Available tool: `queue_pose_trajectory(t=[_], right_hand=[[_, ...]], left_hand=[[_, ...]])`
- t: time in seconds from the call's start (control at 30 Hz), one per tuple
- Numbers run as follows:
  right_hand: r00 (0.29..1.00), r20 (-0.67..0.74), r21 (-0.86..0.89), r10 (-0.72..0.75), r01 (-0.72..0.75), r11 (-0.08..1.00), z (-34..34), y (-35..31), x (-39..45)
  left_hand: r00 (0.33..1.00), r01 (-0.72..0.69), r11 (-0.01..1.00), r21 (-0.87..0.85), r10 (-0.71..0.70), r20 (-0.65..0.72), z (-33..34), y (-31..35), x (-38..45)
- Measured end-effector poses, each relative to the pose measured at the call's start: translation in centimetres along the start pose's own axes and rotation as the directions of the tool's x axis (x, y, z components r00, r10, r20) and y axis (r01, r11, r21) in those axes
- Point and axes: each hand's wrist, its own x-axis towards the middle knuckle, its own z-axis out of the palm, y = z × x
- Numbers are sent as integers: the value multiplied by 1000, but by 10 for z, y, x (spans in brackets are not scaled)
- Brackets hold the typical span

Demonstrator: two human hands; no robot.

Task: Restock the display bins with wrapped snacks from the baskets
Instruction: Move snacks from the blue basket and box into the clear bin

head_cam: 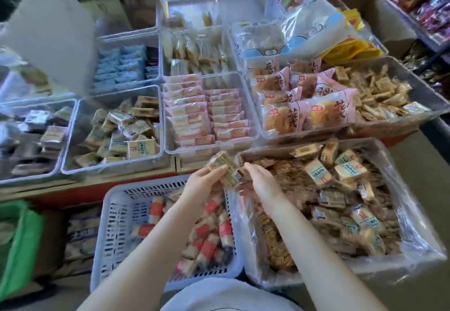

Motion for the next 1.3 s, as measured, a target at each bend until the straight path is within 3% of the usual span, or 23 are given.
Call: queue_pose_trajectory(t=[0.07, 0.13, 0.2, 0.27, 0.33, 0.43, 0.47, 0.5, 0.53, 0.6, 0.63, 0.73, 0.87, 0.93, 1.03, 1.13, 1.23, 1.3], right_hand=[[996, -5, -304, -93, 87, 949, 41, 0, 13], [982, 95, -524, -163, 189, 830, 87, -2, 19], [933, 233, -670, -275, 359, 650, 136, -3, 30], [857, 352, -771, -376, 493, 404, 182, -5, 41], [827, 424, -841, -369, 511, 180, 217, -6, 60], [861, 428, -901, -274, 430, -55, 245, -3, 85], [871, 420, -908, -257, 402, -119, 250, -2, 89], [875, 411, -910, -255, 378, -170, 253, 0, 92], [883, 397, -914, -248, 356, -197, 256, 1, 93], [892, 384, -918, -236, 342, -203, 258, 3, 93], [894, 384, -917, -233, 340, -207, 259, 3, 94], [901, 375, -918, -219, 328, -223, 260, 4, 95], [907, 389, -910, -161, 350, -222, 262, -2, 93], [895, 416, -905, -160, 392, -164, 261, -9, 87], [848, 405, -888, -341, 454, 76, 243, -10, 67], [813, 229, -863, -536, 424, 274, 194, 11, 44], [872, 9, -874, -490, 245, 419, 116, 40, 26], [871, -140, -877, -472, 112, 467, 55, 56, 16]], left_hand=[[989, -31, 999, 27, 34, -143, -50, 1, -1], [944, -116, 988, 103, 142, -299, -102, 3, -2], [879, -182, 967, 176, 240, -412, -154, 7, -1], [826, -214, 937, 275, 324, -462, -200, 15, 6], [751, -252, 855, 453, 468, -465, -238, 24, 17], [627, -248, 626, 739, 685, -370, -286, 41, 40], [614, -220, 546, 809, 721, -319, -299, 45, 51], [643, -183, 487, 854, 716, -271, -311, 45, 61], [713, -146, 436, 888, 668, -211, -319, 44, 71], [887, -84, 283, 955, 459, -58, -325, 38, 83], [932, -75, 189, 979, 363, 1, -324, 31, 86], [951, -59, 70, 996, 308, 35, -317, 15, 90], [961, -20, 129, 991, 275, -16, -315, 24, 96], [971, 13, 130, 991, 234, -43, -311, 35, 97], [914, -12, 137, 990, 404, -45, -288, 48, 83], [807, -203, 240, 949, 591, 24, -235, 46, 58], [919, -287, 376, 881, 367, 143, -162, 32, 38], [940, -328, 409, 852, 233, 250, -112, 18, 30]])
